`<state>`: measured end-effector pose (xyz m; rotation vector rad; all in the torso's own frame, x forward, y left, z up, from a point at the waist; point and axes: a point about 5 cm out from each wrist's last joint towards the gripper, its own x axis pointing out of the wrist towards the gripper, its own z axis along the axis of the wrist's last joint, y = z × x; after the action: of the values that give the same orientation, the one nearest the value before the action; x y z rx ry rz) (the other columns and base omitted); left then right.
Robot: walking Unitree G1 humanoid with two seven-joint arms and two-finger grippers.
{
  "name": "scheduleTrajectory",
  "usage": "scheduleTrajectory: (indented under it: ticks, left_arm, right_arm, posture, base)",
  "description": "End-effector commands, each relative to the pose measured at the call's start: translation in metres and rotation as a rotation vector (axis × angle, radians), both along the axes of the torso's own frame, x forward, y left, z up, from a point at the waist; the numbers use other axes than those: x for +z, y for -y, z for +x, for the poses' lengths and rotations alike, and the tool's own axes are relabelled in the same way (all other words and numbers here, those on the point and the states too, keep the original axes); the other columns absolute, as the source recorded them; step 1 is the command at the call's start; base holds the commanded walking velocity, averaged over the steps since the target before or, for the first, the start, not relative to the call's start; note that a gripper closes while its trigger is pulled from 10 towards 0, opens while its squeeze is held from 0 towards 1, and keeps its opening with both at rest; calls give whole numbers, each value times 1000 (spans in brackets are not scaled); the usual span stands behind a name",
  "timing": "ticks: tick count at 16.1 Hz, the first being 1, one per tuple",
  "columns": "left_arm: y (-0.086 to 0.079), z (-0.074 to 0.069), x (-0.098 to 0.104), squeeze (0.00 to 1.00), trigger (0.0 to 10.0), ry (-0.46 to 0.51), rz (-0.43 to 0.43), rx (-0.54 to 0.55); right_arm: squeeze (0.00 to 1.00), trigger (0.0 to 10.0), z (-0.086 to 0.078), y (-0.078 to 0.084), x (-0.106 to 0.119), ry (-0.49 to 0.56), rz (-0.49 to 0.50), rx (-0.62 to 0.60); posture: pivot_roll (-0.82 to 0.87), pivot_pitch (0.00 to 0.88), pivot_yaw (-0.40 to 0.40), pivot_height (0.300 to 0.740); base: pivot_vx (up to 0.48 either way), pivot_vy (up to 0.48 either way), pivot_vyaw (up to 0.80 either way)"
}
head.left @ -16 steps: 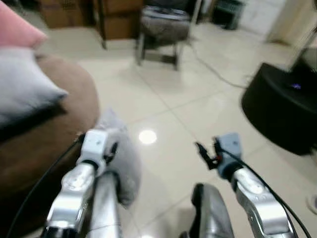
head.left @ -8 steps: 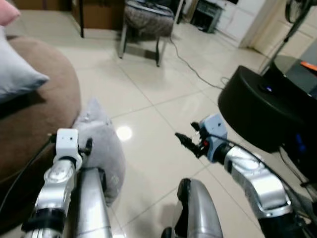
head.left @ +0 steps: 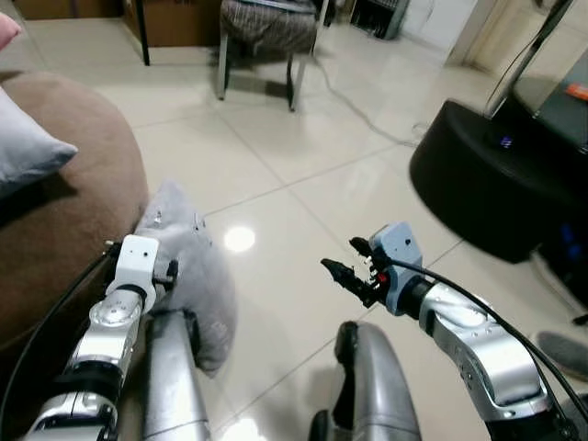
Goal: Move the pillow to the sofa from floor
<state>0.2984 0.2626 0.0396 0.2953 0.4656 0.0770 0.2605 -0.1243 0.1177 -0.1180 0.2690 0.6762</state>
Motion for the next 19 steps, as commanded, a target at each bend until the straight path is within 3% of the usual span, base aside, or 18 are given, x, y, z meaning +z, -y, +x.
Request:
scheduleTrajectory:
  ticks: [1,6,8,13,19]
  left_arm:
    - [2,3,0,0,0,-17,5,-24]
    - [2,10,-4,0,0,-100,-63,3]
    - [6,9,-9,0,0,-145,-66,-21]
    - [16,7,-17,0,0,-207,-92,-71]
    - [23,8,-16,0,0,-171,-149,-110]
  right_arm:
    - [0,10000,2,8,2,12,-11,-37]
    - [0,10000,-11,6,-5,-88,1,15]
    - [0,10000,-14,5,-11,-146,-43,74]
    - [0,10000,-8,-1,-9,-139,-61,140]
    - [0,10000,-1,-6,-11,-119,-55,142]
  posture:
    - [54,4,-128,457]
    - [50,0,-83,457]
    - [53,0,-79,457]
    - [71,0,-75,457]
    - [99,0,-74,457]
  base:
    - [0,0,0]
    - [0,0,0]
    - [0,0,0]
    - [0,0,0]
    - [0,0,0]
